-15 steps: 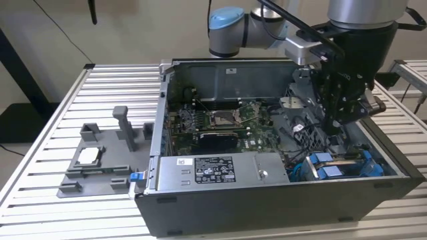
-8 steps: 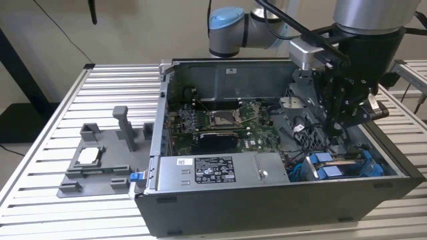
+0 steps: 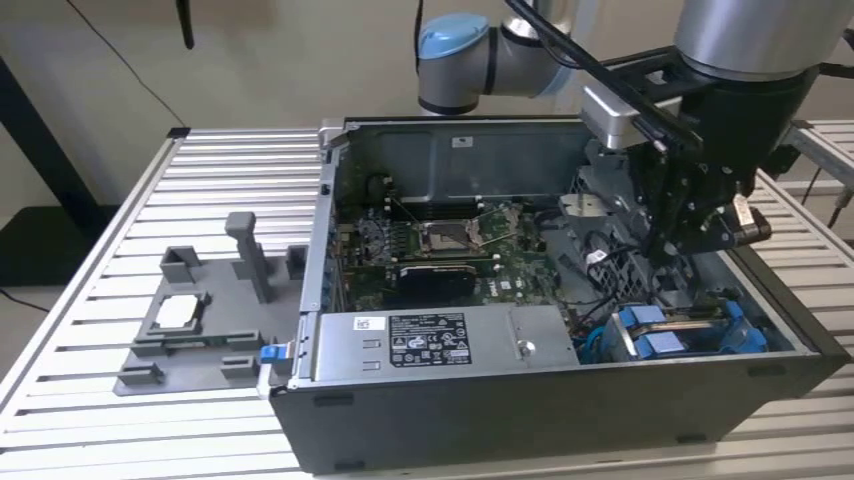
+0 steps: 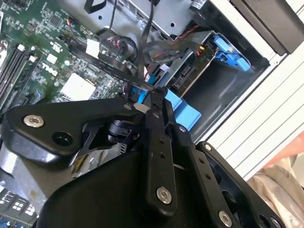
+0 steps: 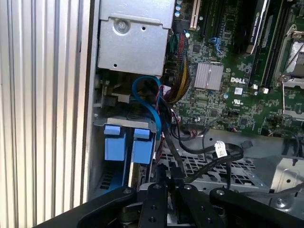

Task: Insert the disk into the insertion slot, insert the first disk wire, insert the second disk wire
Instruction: 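Insert the second disk wire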

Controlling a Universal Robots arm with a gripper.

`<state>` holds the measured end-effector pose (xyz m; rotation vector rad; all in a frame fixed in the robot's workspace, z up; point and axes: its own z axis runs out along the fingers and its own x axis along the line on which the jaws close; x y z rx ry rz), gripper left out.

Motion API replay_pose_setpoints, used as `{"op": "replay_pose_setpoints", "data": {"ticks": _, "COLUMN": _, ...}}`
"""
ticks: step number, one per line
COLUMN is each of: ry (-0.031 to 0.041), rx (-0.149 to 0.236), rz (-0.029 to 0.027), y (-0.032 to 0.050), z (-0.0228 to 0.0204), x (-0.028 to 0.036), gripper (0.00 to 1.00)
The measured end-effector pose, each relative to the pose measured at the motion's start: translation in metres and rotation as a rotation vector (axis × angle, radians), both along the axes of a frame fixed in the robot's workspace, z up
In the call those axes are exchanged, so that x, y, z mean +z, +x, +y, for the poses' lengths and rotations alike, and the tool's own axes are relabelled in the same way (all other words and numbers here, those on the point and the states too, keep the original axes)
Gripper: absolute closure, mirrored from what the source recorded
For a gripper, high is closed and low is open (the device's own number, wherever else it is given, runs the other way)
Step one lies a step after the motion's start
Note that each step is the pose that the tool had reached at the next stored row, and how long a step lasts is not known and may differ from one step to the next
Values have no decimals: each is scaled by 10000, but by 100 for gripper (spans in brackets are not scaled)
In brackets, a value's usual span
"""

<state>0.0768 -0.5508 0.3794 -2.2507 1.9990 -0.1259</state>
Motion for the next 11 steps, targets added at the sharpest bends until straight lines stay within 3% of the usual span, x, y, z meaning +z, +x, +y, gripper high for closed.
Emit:
{"op": "replay_pose_setpoints", "data": {"ticks": 4, "ry": 39, "rx": 0, "rz": 50, "y": 22, "z": -77, "x": -1, "gripper": 84}}
{"op": "replay_pose_setpoints", "data": {"ticks": 9, "ry": 71, "rx": -1, "rz": 298, "y": 63, "z": -192, "x": -2, "gripper": 84}}
{"op": "replay_pose_setpoints", "data": {"ticks": 11, "ry": 137, "rx": 0, "rz": 378, "y": 77, "z": -224, "x": -8, "gripper": 84}}
